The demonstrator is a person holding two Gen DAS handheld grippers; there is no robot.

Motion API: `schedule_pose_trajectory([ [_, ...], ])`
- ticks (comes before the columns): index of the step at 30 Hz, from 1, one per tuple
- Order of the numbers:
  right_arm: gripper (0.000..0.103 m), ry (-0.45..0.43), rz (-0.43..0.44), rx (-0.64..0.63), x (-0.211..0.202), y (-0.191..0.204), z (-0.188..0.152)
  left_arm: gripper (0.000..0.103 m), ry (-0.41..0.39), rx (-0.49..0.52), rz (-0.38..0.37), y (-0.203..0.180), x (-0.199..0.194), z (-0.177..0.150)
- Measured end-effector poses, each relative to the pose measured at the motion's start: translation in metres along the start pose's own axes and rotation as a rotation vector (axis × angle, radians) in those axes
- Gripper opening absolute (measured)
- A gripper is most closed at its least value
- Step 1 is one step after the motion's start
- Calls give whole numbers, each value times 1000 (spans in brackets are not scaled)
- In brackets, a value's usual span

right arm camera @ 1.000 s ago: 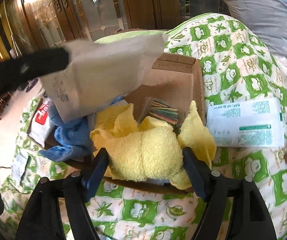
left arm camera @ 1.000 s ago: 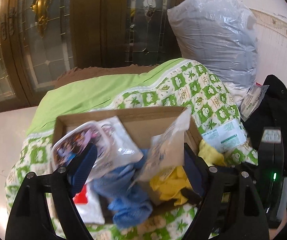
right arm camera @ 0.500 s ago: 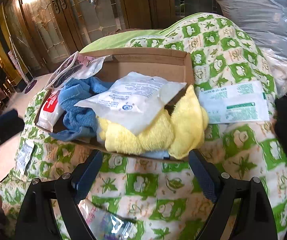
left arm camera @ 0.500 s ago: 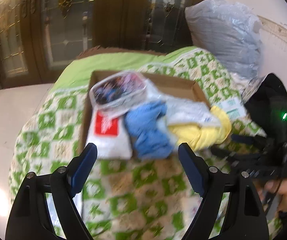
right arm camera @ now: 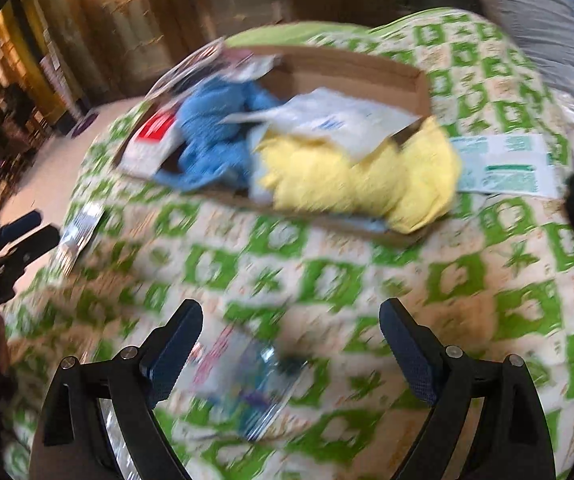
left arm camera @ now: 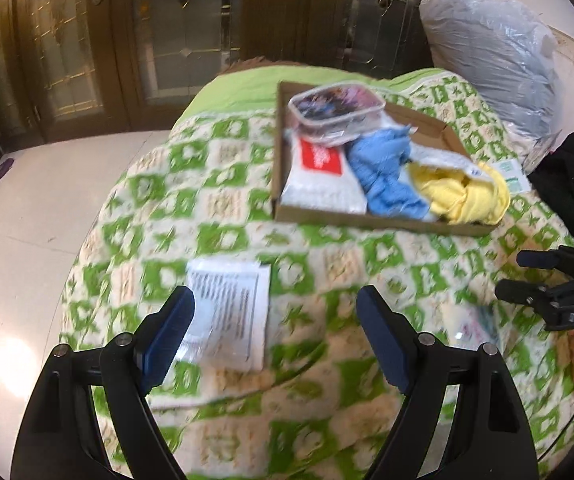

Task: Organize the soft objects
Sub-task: 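Move the left tool to the white printed sachet while the right tool reaches the Dole packet, then grasp the white sachet with the left tool while the right tool grasps the Dole packet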

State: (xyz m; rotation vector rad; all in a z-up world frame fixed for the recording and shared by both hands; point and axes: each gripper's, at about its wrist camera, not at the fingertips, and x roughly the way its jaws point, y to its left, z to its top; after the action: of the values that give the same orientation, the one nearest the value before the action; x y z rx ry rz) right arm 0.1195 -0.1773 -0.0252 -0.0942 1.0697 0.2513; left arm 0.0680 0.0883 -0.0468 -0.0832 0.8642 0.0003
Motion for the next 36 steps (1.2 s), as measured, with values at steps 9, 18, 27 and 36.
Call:
schedule_pose_trajectory([
  [9, 94, 181, -15, -227, 35, 36, -17, 83, 72, 9, 8, 2, 11, -12],
  [18, 98, 196, -19, -225, 51, 33, -23, 83, 174, -7, 108, 29, 50, -2],
  [27, 96, 188, -30, -231, 58, 41, -26, 82, 221, -15, 61, 34, 75, 1],
  [36, 77, 158, -7, -162, 56, 29, -24, 59, 193, 26, 48, 13, 70, 0],
])
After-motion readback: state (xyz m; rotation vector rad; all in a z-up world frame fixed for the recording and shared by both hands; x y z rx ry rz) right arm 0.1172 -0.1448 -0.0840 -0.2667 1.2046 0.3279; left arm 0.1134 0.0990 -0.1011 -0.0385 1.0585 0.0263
